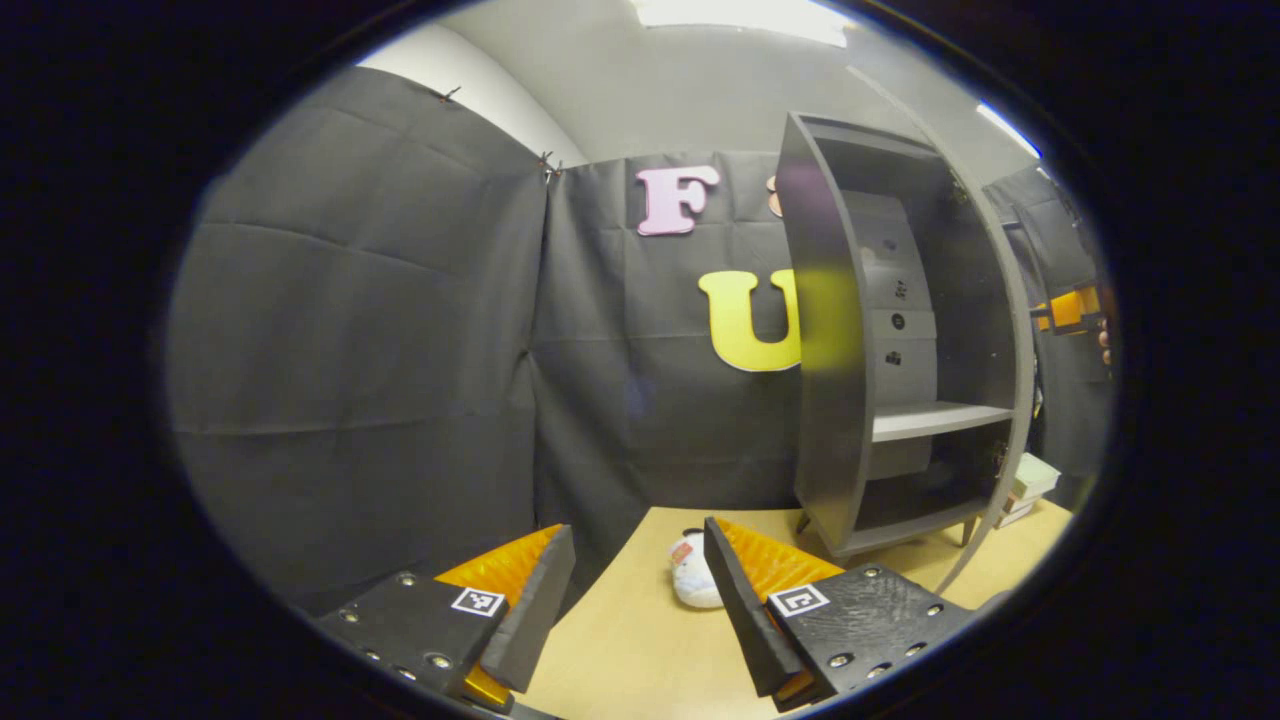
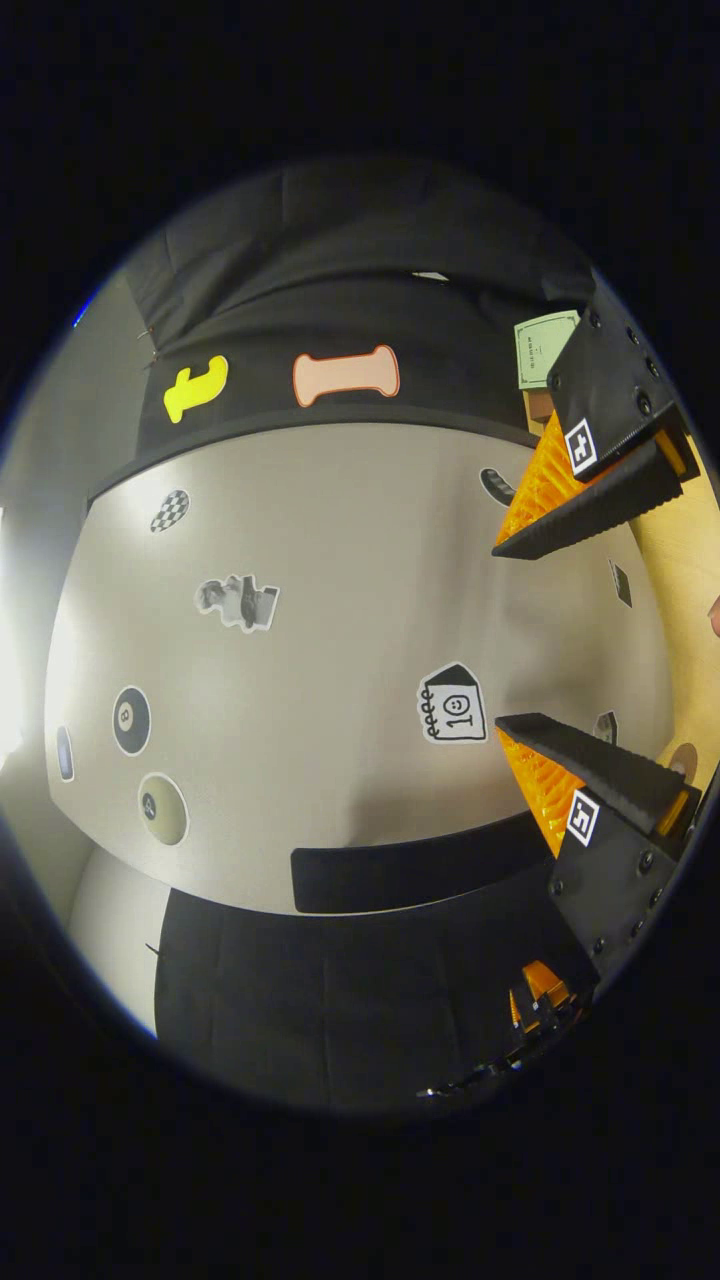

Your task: Open the cabinet door with the right hand, grasp the bottle in the cabinet with the left hand and place it on the coaster, then close the cabinet door with the right hand.

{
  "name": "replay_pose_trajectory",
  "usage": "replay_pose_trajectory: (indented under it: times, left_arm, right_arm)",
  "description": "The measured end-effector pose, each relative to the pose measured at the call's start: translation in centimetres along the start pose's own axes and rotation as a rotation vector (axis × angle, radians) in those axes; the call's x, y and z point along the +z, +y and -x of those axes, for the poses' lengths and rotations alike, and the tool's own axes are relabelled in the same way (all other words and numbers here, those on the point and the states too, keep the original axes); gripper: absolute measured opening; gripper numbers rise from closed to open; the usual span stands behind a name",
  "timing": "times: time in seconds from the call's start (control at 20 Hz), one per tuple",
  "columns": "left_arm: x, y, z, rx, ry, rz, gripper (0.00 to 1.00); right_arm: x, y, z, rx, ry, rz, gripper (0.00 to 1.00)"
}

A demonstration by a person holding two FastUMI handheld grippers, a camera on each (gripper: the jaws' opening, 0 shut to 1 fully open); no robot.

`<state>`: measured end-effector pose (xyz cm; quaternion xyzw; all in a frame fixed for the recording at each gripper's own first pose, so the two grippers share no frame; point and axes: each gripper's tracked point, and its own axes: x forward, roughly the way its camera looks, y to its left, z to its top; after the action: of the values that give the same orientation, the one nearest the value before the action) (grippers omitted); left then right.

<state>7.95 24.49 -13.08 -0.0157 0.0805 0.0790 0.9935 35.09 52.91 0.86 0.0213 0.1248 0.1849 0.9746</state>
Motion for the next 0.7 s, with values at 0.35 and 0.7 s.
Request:
replay_pose_trajectory:
  times: [0.35, 0.7]
  left_arm:
    - [-1.7, 3.6, -0.3, 0.045, 0.036, 0.005, 0.79]
    - [-2.2, 4.7, -0.3, 0.081, 0.053, 0.008, 0.81]
  right_arm:
    - [-0.5, 1.0, -4.1, -0.038, -0.003, 0.002, 0.98]
    - [-0.1, 1.1, -7.3, -0.052, -0.008, 0.005, 0.97]
